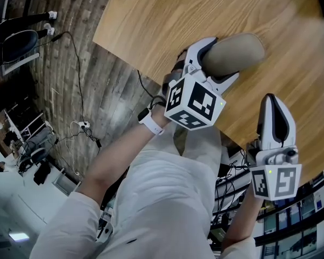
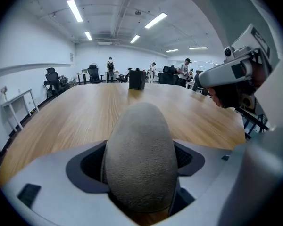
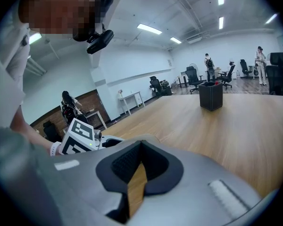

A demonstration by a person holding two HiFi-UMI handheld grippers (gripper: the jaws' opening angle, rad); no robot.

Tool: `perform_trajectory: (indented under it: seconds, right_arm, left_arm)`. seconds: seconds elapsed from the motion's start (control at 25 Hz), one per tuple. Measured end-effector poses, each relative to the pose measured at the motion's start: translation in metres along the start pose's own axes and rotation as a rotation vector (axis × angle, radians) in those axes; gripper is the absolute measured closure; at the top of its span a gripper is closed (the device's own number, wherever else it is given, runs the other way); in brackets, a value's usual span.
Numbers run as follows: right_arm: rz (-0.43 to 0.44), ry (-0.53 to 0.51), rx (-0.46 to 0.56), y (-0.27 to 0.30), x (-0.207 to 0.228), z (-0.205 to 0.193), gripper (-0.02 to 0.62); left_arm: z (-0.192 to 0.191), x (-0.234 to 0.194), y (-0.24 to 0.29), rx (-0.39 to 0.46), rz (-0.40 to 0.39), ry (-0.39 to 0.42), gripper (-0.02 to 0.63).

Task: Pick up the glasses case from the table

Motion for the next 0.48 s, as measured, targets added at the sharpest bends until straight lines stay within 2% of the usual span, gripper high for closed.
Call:
perform_trajectory:
  seconds: [0.48]
  right_arm:
    - [0.01,-0.045,0.039,-0.01,-0.028,0.023,0.584]
  left_arm:
    - [0.008,-0.01,-0.052,0.033,0.055,-0.038,0.224]
Point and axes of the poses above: the fingertips, and each gripper's own axes: y forward along the fingers, x to its right, z out of its top, the point moved 4 cm from there along -y, backward along the fingers
